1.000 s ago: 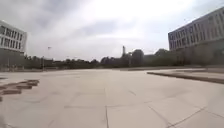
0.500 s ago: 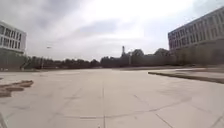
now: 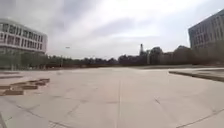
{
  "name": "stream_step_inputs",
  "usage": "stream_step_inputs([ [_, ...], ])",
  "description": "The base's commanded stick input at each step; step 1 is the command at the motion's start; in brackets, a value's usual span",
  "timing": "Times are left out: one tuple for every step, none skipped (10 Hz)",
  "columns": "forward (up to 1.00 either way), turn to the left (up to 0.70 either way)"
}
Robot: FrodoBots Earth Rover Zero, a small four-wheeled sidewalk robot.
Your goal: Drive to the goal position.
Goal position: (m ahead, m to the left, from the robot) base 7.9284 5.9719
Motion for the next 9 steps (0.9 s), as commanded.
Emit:
stream_step_inputs([
  [0.7, 0.0],
  [0.7, 0.0],
  [0.7, 0.0],
  [0.7, 0.0],
  [0.7, 0.0],
  [0.7, 0.0],
  [0.7, 0.0],
  [0.7, 0.0],
  [0.7, 0.0],
])
